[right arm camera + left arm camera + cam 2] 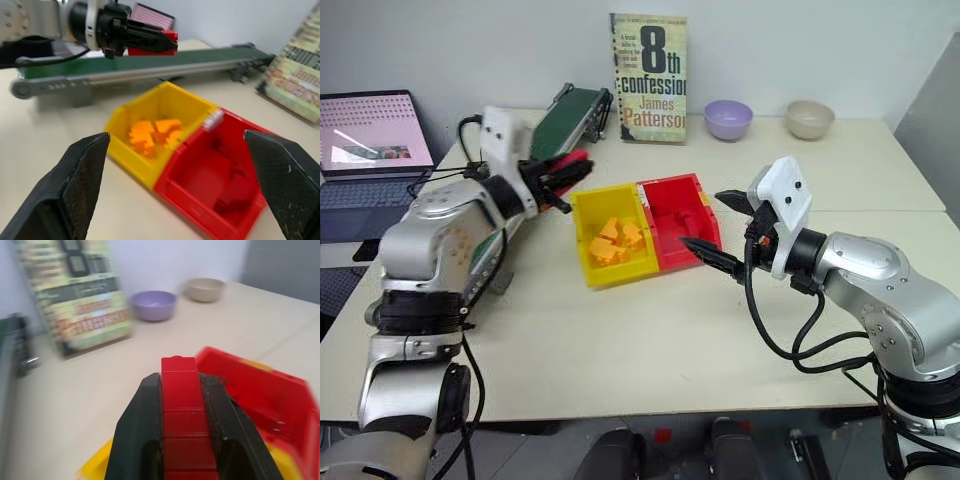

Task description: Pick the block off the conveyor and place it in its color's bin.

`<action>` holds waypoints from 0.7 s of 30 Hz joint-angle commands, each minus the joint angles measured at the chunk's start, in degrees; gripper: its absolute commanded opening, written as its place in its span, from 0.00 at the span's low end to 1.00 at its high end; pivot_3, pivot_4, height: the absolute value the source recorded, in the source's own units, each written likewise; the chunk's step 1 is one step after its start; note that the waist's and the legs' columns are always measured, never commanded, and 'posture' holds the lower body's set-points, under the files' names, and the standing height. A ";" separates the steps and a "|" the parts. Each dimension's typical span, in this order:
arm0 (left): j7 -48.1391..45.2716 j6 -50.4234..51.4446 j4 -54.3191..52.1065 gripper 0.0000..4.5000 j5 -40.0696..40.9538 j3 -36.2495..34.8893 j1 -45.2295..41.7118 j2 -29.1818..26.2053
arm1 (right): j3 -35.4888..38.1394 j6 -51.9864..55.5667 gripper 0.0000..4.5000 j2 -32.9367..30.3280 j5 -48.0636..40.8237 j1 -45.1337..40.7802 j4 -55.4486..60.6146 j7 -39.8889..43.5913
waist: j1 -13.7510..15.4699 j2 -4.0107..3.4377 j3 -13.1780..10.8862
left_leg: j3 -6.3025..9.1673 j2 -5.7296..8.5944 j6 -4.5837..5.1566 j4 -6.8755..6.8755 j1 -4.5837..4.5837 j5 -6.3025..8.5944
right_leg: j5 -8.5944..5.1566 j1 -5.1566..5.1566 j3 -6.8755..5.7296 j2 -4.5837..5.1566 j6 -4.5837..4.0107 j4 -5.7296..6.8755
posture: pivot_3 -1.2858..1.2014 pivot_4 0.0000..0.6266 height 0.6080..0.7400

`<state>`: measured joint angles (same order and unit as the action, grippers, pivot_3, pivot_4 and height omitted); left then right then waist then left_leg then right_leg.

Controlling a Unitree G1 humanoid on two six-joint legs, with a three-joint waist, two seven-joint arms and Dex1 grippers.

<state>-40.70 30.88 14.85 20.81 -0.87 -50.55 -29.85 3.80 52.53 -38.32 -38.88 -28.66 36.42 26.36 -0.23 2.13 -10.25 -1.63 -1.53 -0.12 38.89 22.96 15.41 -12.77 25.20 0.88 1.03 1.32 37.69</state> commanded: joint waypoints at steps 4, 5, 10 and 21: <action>-11.27 -17.08 20.04 0.12 -8.47 9.91 -11.03 8.59 | 4.38 5.64 1.00 1.87 -0.16 9.22 11.47 -9.76 | 0.45 0.01 0.01 | -0.02 0.08 0.00 -0.02 0.05 0.00 | -0.01 -0.05 -0.13 -0.11 -0.01 -0.06 | 0.52 0.24 1.00; -11.52 -19.83 23.01 0.12 -9.78 10.35 -11.96 9.34 | 3.95 6.11 1.00 2.23 0.37 10.21 12.32 -10.88 | 0.35 0.01 0.01 | -0.05 0.06 0.01 -0.04 0.08 0.00 | -0.01 -0.01 -0.10 -0.12 -0.01 -0.06 | 0.52 0.24 1.00; -10.67 -28.44 38.33 0.12 -13.34 10.08 -17.32 14.65 | 3.58 7.34 1.00 4.99 1.98 13.47 14.77 -15.75 | -0.49 0.01 0.00 | -0.03 0.06 0.03 -0.03 0.06 0.02 | -0.03 0.06 0.09 -0.19 0.03 -0.09 | 0.52 0.24 1.00; -10.36 -34.75 49.09 0.61 -15.63 6.24 -22.04 15.31 | 5.11 8.72 1.00 5.68 1.73 12.80 15.45 -17.83 | -0.27 0.01 0.01 | 0.01 0.04 0.03 -0.02 0.07 0.02 | -0.16 0.04 0.00 -0.33 0.26 -0.06 | 0.52 0.24 1.00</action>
<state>-50.82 -2.06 64.03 5.30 6.79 -69.96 -13.93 7.70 61.72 -32.45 -37.18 -14.69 50.34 8.65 -0.50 2.14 -10.24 -1.63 -1.49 -0.09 38.88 23.03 15.42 -12.93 25.24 0.89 0.70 1.57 37.62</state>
